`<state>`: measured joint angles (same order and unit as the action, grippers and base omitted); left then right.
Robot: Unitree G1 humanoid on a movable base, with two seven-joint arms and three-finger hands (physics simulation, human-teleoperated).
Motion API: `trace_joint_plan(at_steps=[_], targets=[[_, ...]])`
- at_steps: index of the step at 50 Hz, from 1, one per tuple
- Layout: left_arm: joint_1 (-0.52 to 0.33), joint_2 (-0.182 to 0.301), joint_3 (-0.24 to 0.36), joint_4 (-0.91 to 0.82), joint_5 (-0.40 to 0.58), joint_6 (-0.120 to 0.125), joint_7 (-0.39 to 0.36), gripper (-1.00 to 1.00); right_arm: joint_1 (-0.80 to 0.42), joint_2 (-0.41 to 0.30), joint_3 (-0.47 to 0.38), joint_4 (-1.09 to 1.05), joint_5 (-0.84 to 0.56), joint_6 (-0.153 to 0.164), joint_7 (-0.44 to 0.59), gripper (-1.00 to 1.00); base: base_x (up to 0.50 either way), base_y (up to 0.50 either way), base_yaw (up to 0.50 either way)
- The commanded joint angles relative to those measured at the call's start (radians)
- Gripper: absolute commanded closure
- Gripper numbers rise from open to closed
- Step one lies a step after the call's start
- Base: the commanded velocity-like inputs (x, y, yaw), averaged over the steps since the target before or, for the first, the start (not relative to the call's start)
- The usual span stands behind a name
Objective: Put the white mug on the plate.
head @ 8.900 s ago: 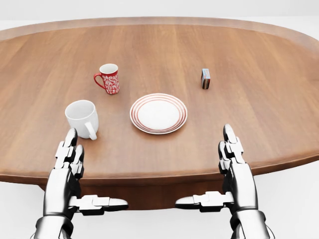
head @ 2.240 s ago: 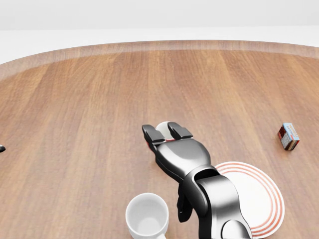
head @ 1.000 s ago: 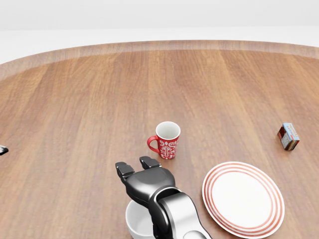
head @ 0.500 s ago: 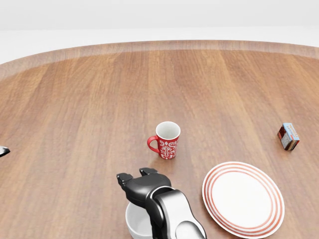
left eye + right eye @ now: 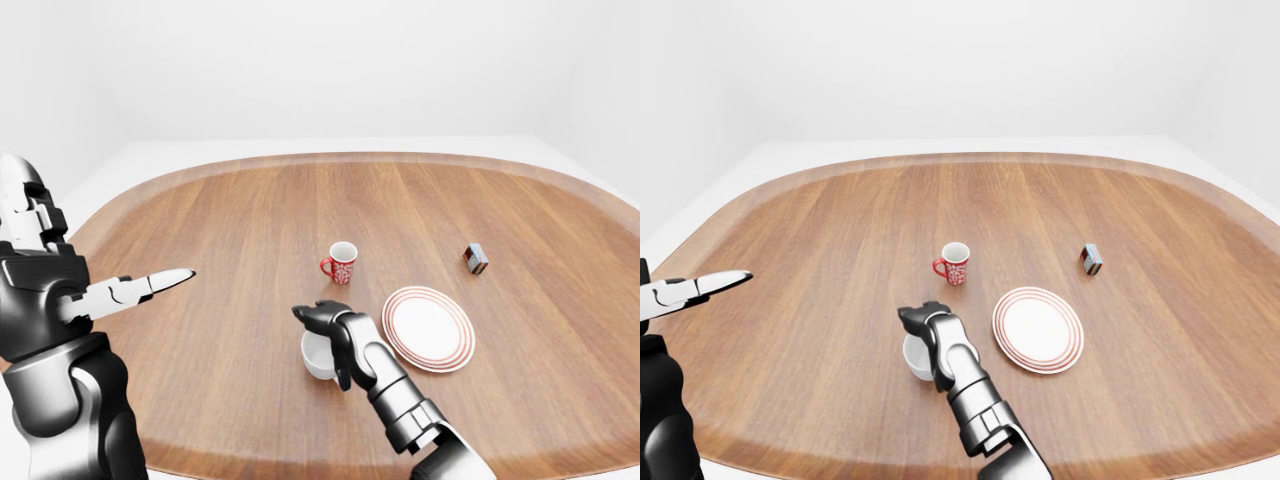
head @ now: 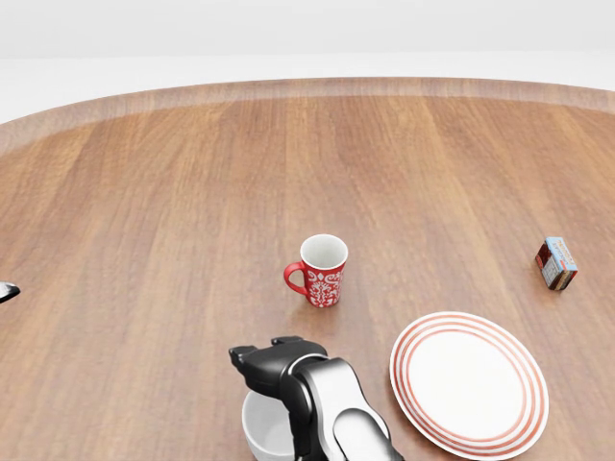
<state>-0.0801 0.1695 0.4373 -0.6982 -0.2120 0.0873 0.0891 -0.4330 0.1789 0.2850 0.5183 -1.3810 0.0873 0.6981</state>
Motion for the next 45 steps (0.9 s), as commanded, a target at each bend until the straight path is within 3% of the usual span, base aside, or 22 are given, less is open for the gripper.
trace_joint_plan(at_steps=[1, 31, 32, 33, 45], targets=[[0.000, -0.001, 0.000, 0.000, 0.000, 0.000, -0.001, -1.00, -0.041, -0.005, -0.015, 0.083, 0.024, 0.000, 0.000, -1.00, 0.00, 0.00, 0.00], [0.008, -0.007, -0.006, 0.007, 0.006, 0.000, -0.005, -1.00, -0.112, 0.004, -0.031, 0.323, 0.088, 0.000, -0.032, -1.00, 0.00, 0.00, 0.00], [0.008, -0.008, -0.007, 0.007, 0.007, 0.000, -0.005, -1.00, -0.113, 0.004, -0.031, 0.323, 0.091, 0.000, -0.034, -0.65, 0.00, 0.00, 0.00], [0.008, -0.008, -0.007, 0.007, 0.007, 0.000, -0.005, -1.00, -0.113, 0.004, -0.031, 0.319, 0.094, 0.000, -0.036, 1.00, 0.00, 0.00, 0.00], [0.007, -0.007, -0.006, 0.005, 0.006, 0.000, -0.005, -1.00, -0.134, -0.004, -0.040, 0.297, 0.128, 0.000, -0.051, 1.00, 0.00, 0.00, 0.00]])
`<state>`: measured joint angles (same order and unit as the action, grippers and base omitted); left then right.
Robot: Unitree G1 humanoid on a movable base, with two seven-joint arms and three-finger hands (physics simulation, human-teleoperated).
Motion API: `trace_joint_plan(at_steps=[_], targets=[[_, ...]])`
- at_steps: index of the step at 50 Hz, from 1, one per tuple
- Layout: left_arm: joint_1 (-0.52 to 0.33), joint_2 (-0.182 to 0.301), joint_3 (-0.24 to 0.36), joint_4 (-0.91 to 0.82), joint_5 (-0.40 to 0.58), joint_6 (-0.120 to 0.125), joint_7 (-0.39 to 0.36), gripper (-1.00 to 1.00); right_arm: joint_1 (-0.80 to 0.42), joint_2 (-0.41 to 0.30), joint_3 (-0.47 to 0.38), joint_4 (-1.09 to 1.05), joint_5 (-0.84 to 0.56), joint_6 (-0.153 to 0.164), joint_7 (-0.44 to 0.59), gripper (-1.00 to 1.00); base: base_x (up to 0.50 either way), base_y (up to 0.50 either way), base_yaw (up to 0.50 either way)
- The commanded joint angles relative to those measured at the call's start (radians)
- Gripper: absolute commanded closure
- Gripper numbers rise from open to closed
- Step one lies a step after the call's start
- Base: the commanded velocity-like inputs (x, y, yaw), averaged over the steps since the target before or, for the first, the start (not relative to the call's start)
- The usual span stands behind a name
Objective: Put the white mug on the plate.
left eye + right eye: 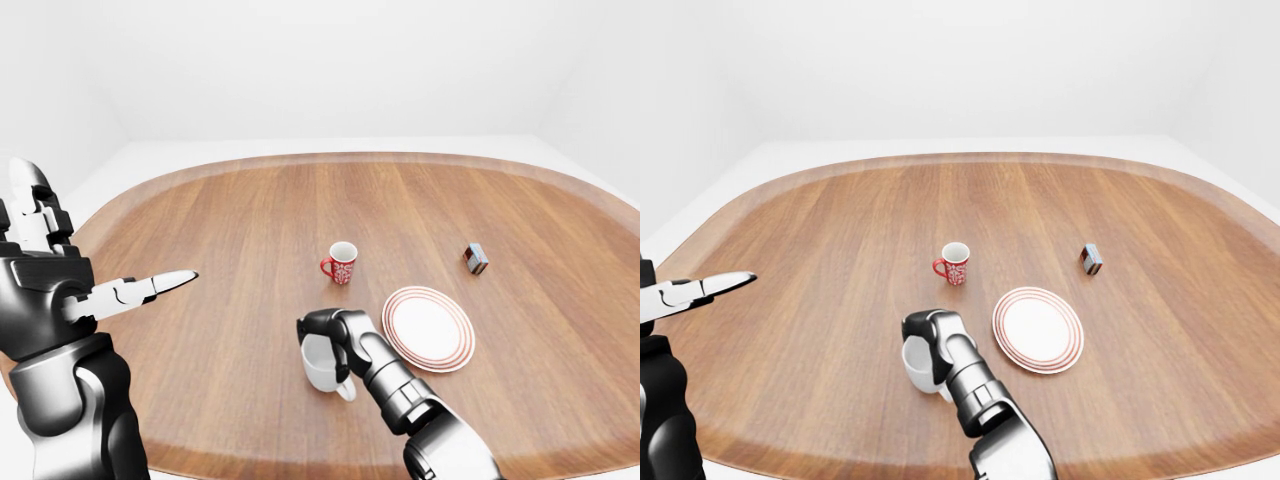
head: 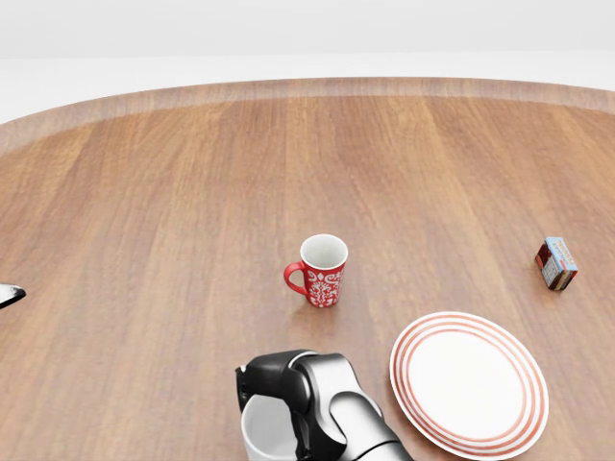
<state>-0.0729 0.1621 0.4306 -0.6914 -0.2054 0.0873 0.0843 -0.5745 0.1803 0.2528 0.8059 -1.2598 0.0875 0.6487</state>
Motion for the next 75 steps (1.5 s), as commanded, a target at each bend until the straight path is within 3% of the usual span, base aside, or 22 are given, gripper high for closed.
trace_joint_plan(at_steps=[1, 8, 14, 26, 34, 39, 48, 49, 54, 67, 75], targets=[[0.000, 0.000, 0.000, -0.002, 0.000, 0.000, 0.000, -1.00, 0.007, -0.005, -0.008, 0.010, 0.009, 0.000, -0.005, 1.00, 0.00, 0.00, 0.00], [-0.002, 0.001, 0.001, -0.007, -0.002, 0.000, 0.000, -1.00, 0.001, -0.005, -0.009, 0.022, 0.020, 0.000, -0.024, 1.00, 0.00, 0.00, 0.00], [0.001, 0.000, 0.002, -0.005, -0.001, 0.000, -0.001, -1.00, -0.028, -0.040, -0.040, -0.110, 0.035, 0.000, 0.021, 1.00, 0.00, 0.00, 0.00], [0.000, -0.002, -0.004, -0.003, 0.005, 0.000, -0.001, -1.00, -0.235, -0.300, -0.184, -0.231, 0.009, 0.000, 0.049, 1.00, 0.00, 0.00, 0.00], [0.001, -0.006, -0.018, -0.001, 0.016, 0.000, -0.001, -1.00, -0.297, -0.460, -0.259, -0.173, 0.023, 0.000, 0.049, 1.00, 0.00, 0.00, 0.00], [-0.005, -0.002, -0.008, -0.005, 0.010, 0.000, -0.002, -1.00, -0.361, -0.540, -0.289, 0.004, 0.069, 0.000, 0.049, 1.00, 0.00, 0.00, 0.00], [-0.006, 0.000, -0.010, -0.003, 0.010, 0.000, -0.002, -1.00, -0.460, -0.636, -0.288, 0.287, 0.141, 0.000, -0.122, 1.00, 0.00, 0.00, 0.00], [-0.006, 0.000, -0.010, -0.004, 0.010, 0.000, -0.002, -1.00, -0.480, -0.645, -0.305, 0.343, 0.170, 0.000, -0.192, 1.00, 0.00, 0.00, 0.00], [-0.009, 0.001, -0.012, -0.002, 0.011, 0.000, -0.001, -1.00, -0.476, -0.673, -0.294, 0.460, 0.229, 0.000, -0.341, 1.00, 0.00, 0.00, 0.00], [-0.008, -0.001, -0.013, -0.002, 0.013, 0.000, -0.002, -1.00, -0.435, -0.694, -0.289, 0.512, 0.319, 0.000, -0.482, 1.00, 0.00, 0.00, 0.00], [-0.003, -0.004, -0.015, -0.001, 0.015, 0.000, -0.003, -1.00, -0.387, -0.646, -0.277, 0.531, 0.330, 0.000, -0.545, 1.00, 0.00, 0.00, 0.00]])
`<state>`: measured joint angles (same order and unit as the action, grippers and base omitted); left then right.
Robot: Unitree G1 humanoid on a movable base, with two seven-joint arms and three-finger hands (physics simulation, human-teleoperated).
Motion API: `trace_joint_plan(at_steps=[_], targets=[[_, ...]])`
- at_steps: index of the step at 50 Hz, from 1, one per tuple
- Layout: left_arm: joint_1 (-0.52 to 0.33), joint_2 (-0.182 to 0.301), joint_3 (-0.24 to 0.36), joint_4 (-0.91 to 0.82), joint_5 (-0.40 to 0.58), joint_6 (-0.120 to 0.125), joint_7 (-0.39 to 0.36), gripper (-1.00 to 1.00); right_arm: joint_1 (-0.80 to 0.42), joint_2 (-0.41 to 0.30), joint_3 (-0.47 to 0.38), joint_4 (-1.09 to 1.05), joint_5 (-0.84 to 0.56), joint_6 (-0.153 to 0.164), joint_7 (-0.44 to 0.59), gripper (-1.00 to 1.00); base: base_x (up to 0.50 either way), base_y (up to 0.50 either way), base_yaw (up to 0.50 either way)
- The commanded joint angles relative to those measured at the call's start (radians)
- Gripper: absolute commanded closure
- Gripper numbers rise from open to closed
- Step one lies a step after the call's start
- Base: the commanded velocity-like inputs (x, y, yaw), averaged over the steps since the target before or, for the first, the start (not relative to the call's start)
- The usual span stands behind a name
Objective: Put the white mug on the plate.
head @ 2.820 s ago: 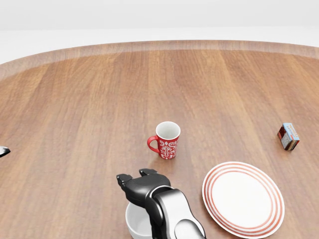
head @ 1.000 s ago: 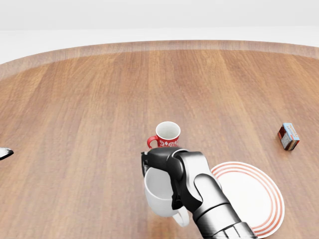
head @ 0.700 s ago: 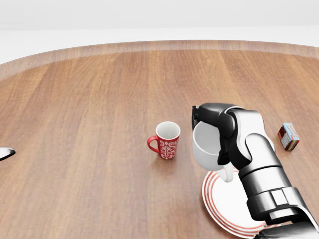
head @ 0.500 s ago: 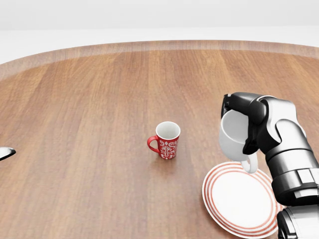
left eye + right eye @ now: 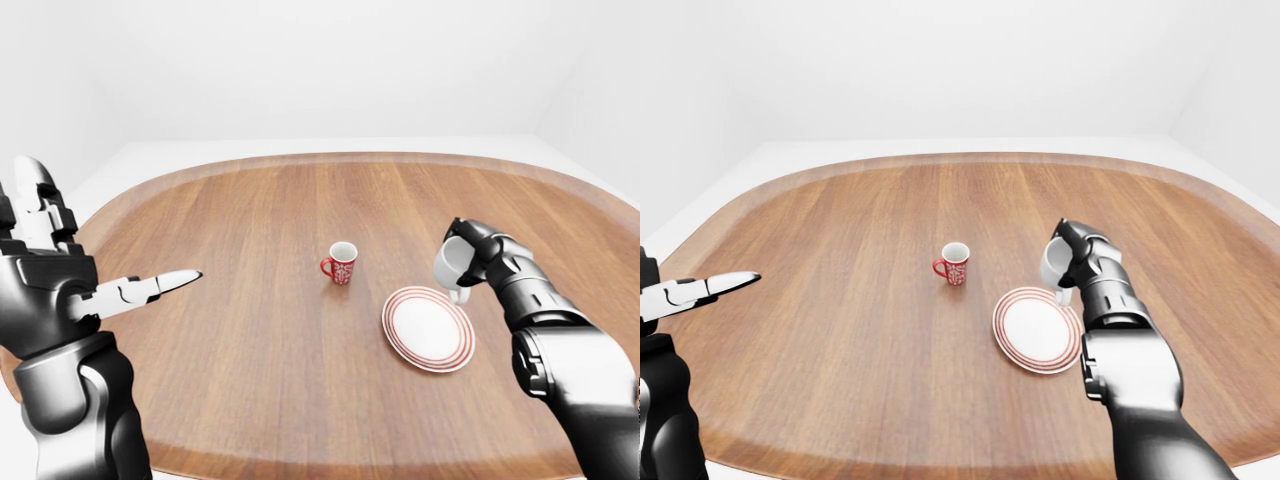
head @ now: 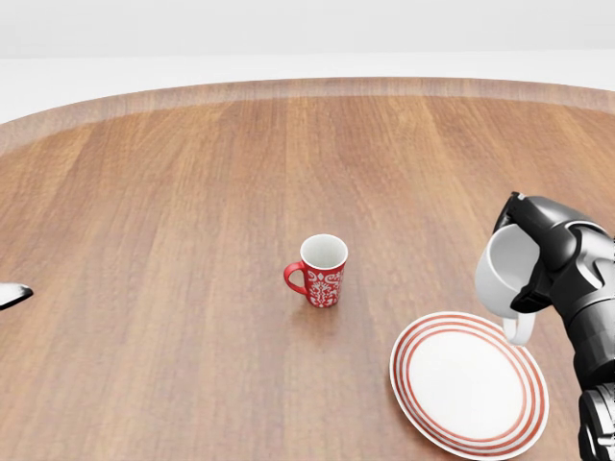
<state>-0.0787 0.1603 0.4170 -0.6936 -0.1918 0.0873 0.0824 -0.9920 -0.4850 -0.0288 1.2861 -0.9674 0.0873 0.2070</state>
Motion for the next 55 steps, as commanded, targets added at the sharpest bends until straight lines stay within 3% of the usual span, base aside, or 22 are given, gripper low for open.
trace_joint_plan(at_steps=[1, 18, 29, 55], targets=[[0.004, -0.003, -0.002, 0.001, 0.002, 0.000, -0.001, -1.00, 0.040, 0.027, 0.005, 0.054, 0.040, 0.000, -0.110, 1.00, 0.00, 0.00, 0.00], [0.005, -0.006, -0.004, 0.009, 0.006, 0.000, -0.004, -1.00, 0.116, 0.100, 0.023, 0.073, 0.035, 0.000, -0.050, 1.00, 0.00, 0.00, 0.00], [0.002, -0.003, -0.003, 0.004, 0.006, 0.000, -0.002, -1.00, 0.150, 0.085, 0.028, 0.075, 0.009, 0.000, -0.026, 1.00, 0.00, 0.00, 0.00], [0.002, -0.003, -0.005, 0.008, 0.007, 0.000, -0.003, -1.00, 0.182, 0.102, 0.017, 0.082, 0.013, 0.000, -0.094, 1.00, 0.00, 0.00, 0.00]])
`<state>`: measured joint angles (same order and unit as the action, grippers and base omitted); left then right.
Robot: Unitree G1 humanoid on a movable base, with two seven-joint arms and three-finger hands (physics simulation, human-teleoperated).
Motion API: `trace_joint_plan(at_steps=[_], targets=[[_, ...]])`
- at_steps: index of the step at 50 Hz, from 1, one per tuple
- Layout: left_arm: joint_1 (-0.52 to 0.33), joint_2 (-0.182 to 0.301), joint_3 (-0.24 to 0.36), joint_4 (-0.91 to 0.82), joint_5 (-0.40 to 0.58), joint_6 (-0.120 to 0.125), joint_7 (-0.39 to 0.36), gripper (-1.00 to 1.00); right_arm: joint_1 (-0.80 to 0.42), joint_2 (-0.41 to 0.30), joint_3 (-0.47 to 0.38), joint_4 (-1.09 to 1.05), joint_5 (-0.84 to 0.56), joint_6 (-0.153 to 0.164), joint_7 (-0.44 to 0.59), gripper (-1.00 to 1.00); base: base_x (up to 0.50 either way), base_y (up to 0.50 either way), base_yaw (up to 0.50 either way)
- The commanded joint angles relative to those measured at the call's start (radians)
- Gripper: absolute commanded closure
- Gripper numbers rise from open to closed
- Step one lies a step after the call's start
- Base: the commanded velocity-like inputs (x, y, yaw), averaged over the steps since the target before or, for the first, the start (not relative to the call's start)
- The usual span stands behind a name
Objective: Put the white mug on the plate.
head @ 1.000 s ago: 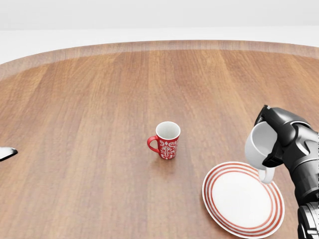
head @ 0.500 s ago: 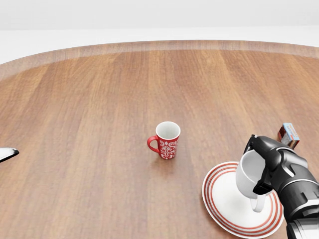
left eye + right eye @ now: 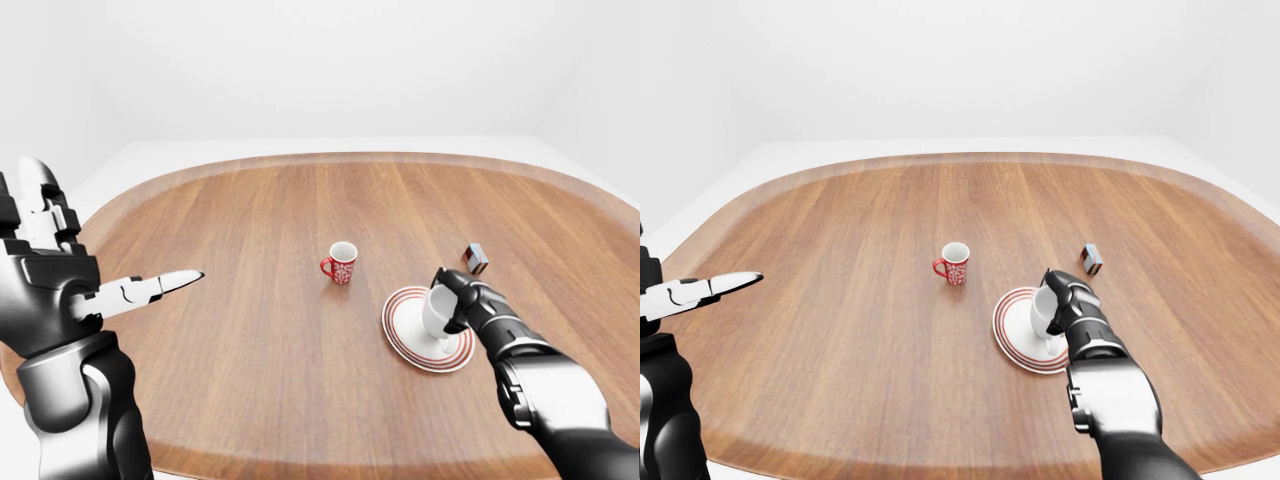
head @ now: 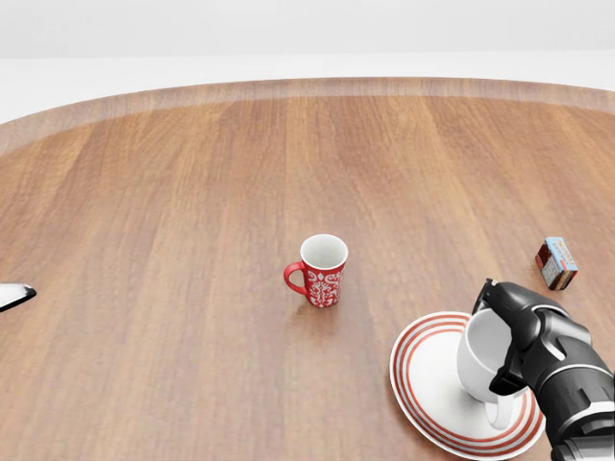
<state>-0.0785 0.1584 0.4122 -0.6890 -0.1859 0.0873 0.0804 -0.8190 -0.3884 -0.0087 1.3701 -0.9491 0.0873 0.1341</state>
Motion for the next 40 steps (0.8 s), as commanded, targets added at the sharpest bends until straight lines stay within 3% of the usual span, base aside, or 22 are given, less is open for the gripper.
trace_joint_plan(at_steps=[1, 10, 12, 17, 18, 19, 34, 40], targets=[[0.002, -0.001, -0.001, 0.004, 0.001, 0.000, -0.001, -1.00, 0.009, 0.006, -0.003, -0.002, -0.004, 0.000, -0.021, 1.00, 0.00, 0.00, 0.00], [0.005, -0.004, -0.005, 0.007, 0.005, 0.000, -0.002, -1.00, 0.012, 0.007, -0.004, -0.001, -0.001, 0.000, -0.021, 1.00, 0.00, 0.00, 0.00], [0.005, -0.005, -0.005, 0.007, 0.006, 0.000, -0.002, -1.00, 0.012, 0.007, -0.004, -0.001, -0.001, 0.000, -0.022, 0.88, 0.00, 0.00, 0.00], [0.007, -0.006, -0.006, 0.008, 0.007, 0.000, -0.002, -1.00, 0.012, 0.010, -0.003, -0.001, -0.001, 0.000, -0.023, -0.35, 0.00, 0.00, 0.00], [0.007, -0.006, -0.006, 0.007, 0.008, 0.000, -0.003, -1.00, 0.012, 0.010, -0.003, -0.001, -0.001, 0.000, -0.026, -0.80, 0.00, 0.00, 0.00], [0.007, -0.006, -0.006, 0.007, 0.007, 0.000, -0.003, -1.00, 0.013, 0.010, -0.002, -0.001, -0.002, 0.000, -0.025, -0.98, 0.00, 0.00, 0.00], [0.008, -0.006, -0.004, 0.003, 0.007, 0.000, -0.004, -1.00, 0.003, 0.007, 0.001, -0.003, -0.001, 0.000, -0.013, -1.00, 0.00, 0.00, 0.00], [0.006, -0.006, -0.005, 0.005, 0.008, 0.000, -0.003, -1.00, -0.047, 0.005, 0.007, -0.015, 0.000, 0.000, 0.070, -1.00, 0.00, 0.00, 0.00]])
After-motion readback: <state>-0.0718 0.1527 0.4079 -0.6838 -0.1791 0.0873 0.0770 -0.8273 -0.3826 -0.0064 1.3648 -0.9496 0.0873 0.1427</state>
